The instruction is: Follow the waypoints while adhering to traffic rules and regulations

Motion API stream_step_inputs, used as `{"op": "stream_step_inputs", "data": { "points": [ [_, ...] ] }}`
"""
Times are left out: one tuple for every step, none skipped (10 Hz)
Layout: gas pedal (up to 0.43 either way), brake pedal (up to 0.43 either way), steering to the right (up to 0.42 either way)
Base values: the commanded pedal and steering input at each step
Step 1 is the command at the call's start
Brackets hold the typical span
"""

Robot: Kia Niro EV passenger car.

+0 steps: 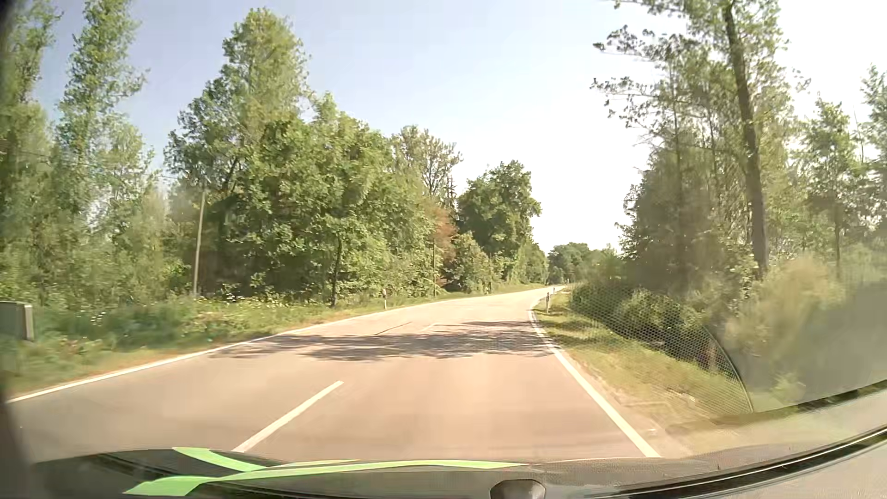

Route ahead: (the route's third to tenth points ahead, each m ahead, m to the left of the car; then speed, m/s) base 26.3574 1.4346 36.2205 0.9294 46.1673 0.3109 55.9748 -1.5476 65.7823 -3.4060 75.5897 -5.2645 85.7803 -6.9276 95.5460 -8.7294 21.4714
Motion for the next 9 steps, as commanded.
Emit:
{"op": "stream_step_inputs", "data": {
  "points": [
    [0.28, 0.0, 0.021],
    [0.28, 0.0, 0.02],
    [0.28, 0.0, 0.02],
    [0.28, 0.0, 0.02],
    [0.28, 0.0, 0.02],
    [0.28, 0.0, 0.02],
    [0.287, 0.0, 0.02],
    [0.287, 0.0, 0.018],
    [0.311, 0.0, 0.013]
  ]
}}
